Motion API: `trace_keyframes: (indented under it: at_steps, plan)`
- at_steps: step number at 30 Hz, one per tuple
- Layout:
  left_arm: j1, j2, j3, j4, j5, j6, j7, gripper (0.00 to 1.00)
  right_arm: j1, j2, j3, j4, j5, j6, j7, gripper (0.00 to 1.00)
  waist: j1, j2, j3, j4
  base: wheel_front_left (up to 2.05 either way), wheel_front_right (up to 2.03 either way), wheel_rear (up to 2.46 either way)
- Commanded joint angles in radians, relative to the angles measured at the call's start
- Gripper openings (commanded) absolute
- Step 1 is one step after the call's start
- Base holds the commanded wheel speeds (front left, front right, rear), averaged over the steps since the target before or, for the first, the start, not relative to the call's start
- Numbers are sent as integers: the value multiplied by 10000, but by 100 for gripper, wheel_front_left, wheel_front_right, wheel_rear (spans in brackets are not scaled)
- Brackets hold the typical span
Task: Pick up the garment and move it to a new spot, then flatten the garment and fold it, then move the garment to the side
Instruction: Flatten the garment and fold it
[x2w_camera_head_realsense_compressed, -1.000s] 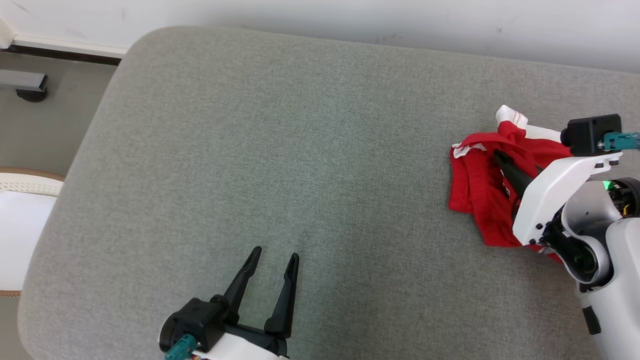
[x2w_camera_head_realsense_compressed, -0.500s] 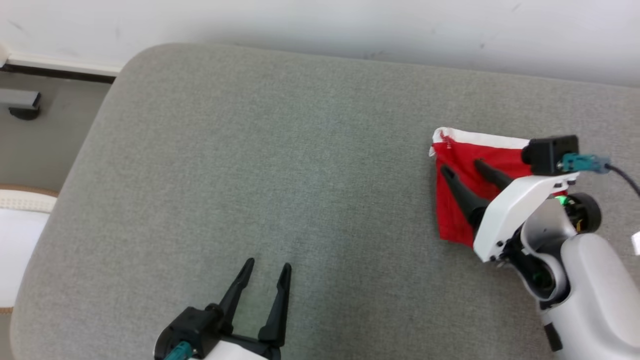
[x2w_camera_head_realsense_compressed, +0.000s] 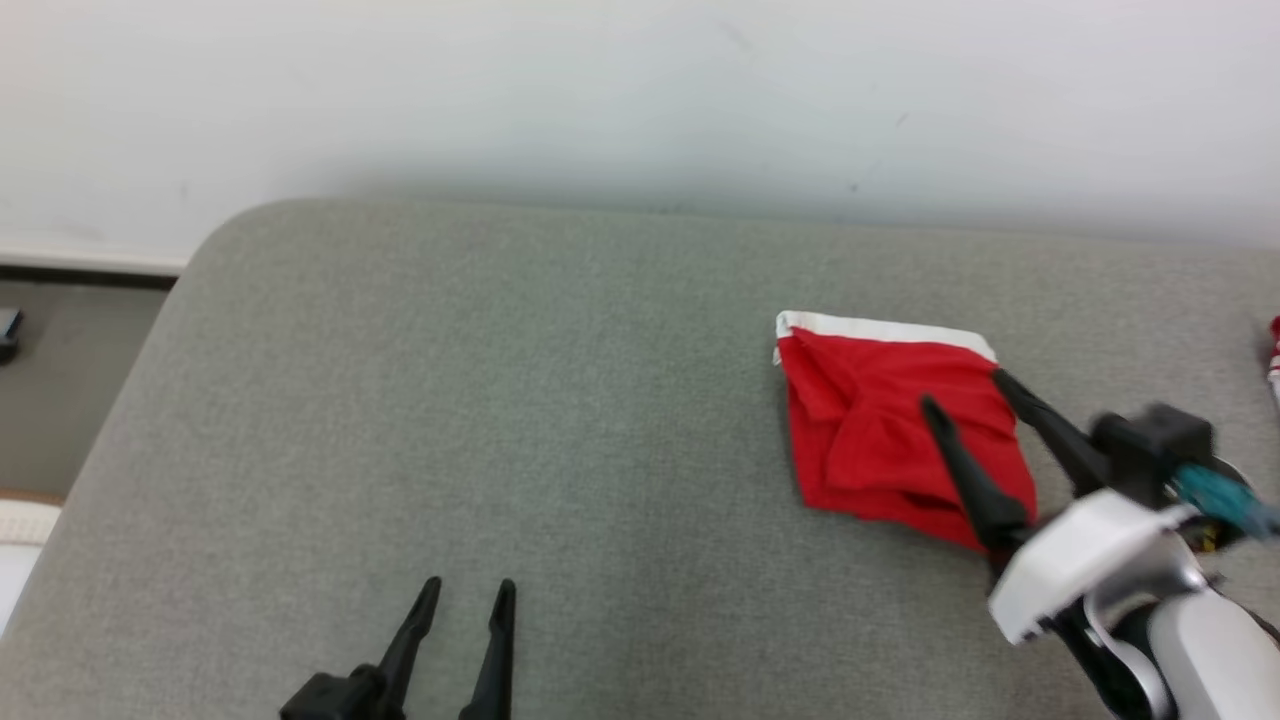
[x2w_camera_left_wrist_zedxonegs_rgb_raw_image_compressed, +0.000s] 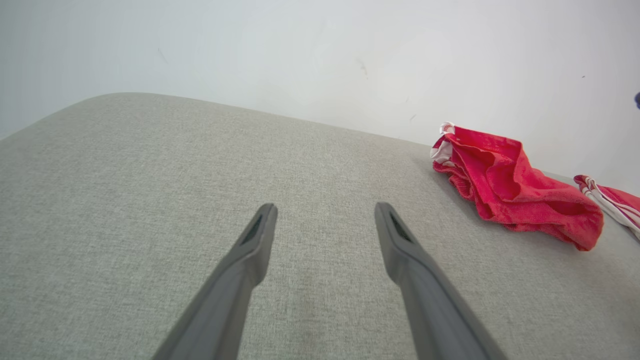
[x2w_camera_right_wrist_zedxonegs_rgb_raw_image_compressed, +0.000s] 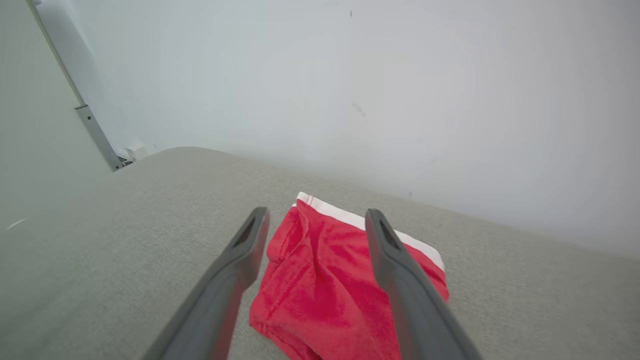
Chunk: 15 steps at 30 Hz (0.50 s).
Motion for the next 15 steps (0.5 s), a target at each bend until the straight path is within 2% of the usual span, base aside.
trace_keyframes:
  at_steps: [1,6,9,15]
  plan:
    - [272,35,148,-84,177,9,1,100,510,-252,-219,-79,-336,3,-540,100,0,-1,-353,-266,0,0,0]
    - [694,37,499,-197,225,10,1,100,1676,-846,-981,-173,-836,3,-2221,100,0,-1,-683,-521,0,0,0]
    - [968,37,656,-262,256,30,3,100,2401,-857,-1530,56,-609,3,-3093,100,0,-1,-960,-645,0,0,0]
    - [1345,35,1000,-474,248,98,1,100,3271,-1111,-2514,550,-643,3,-3923,100,0,-1,-1265,-778,0,0,0]
